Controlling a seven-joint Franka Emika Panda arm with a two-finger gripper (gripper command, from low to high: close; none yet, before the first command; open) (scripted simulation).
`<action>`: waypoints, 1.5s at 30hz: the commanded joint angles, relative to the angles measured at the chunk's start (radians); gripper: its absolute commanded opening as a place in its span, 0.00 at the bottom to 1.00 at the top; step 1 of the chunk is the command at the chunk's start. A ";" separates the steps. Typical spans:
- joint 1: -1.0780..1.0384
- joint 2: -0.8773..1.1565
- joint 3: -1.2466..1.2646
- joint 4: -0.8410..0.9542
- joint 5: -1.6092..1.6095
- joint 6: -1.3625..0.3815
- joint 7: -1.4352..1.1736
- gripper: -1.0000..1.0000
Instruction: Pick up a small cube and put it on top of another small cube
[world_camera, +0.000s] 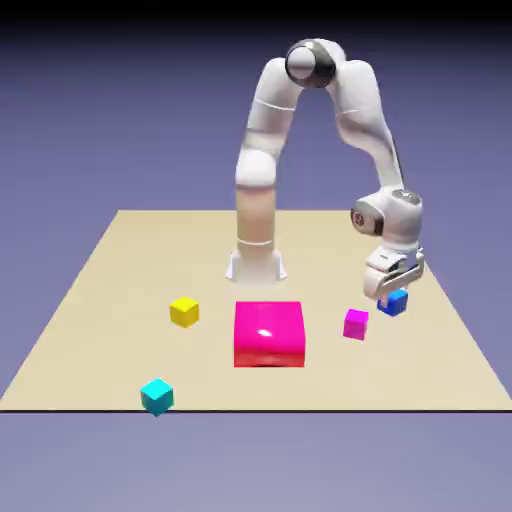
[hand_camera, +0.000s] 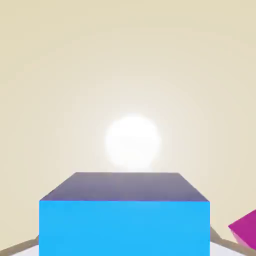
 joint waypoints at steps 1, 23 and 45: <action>0.029 -0.026 -0.036 -0.007 -0.035 -0.018 0.026 0.00; -0.693 -0.287 -0.072 -0.150 -0.365 -0.113 -0.288 0.00; -1.490 -0.573 -0.107 -0.307 -0.725 -0.216 -0.637 0.00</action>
